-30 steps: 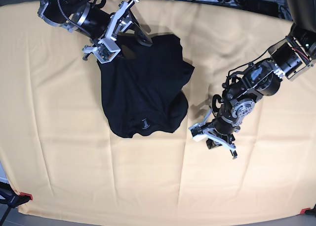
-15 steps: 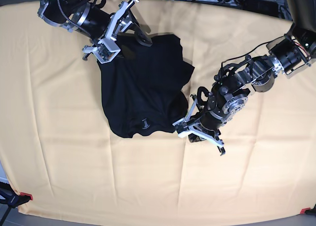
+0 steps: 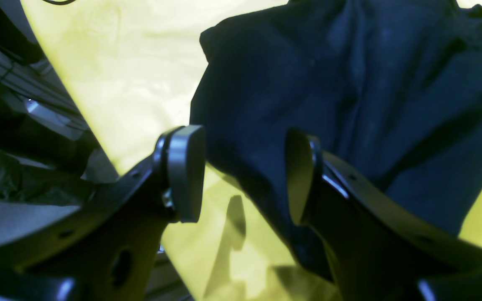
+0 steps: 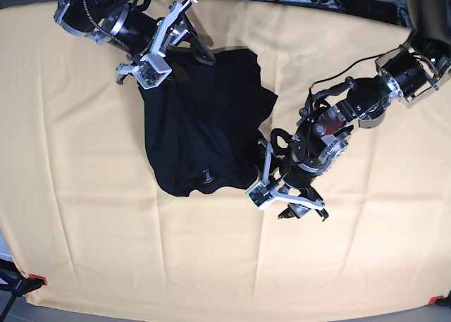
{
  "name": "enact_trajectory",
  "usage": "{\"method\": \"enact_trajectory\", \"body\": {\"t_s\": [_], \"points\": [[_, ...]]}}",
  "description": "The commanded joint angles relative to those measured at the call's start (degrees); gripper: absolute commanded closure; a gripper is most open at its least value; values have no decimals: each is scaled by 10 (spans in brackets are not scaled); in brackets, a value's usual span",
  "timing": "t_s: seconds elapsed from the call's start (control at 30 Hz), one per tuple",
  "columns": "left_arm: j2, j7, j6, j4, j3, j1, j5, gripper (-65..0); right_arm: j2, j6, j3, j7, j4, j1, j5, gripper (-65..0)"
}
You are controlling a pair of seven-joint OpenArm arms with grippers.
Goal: Fold the T-shirt properly
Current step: 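Lower the left gripper to the shirt's loose edge and grasp it, then tuck the loose edge under the bundle with the left gripper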
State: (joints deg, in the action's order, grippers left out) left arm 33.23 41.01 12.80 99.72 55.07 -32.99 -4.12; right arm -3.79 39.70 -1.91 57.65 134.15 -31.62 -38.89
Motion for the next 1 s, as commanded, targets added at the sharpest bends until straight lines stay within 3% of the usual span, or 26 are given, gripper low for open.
{"method": "enact_trajectory", "body": {"t_s": [0.0, 0.2, 0.37, 0.67, 0.77, 0.97], "points": [[-3, -10, 6, 17, -33, -2, -9, -356, 0, 3, 0, -15, 9, -3, -10, -328], [-61, -11, -23, 33, -204, 87, -108, -356, 0, 3, 0, -15, 9, -29, -10, -328], [-112, -26, -7, 18, -276, 146, -122, -356, 0, 3, 0, -15, 9, -43, -8, -328], [-183, -67, -7, -72, -286, 201, -122, -356, 0, 3, 0, -17, 9, -51, 4, -328], [-200, -67, -7, -95, -286, 201, -85, -356, 0, 3, 0, -17, 9, -51, 4, -328], [-201, -66, 32, -96, -286, 200, -51, -356, 0, 3, 0, -17, 9, -50, 3, -328]]}}
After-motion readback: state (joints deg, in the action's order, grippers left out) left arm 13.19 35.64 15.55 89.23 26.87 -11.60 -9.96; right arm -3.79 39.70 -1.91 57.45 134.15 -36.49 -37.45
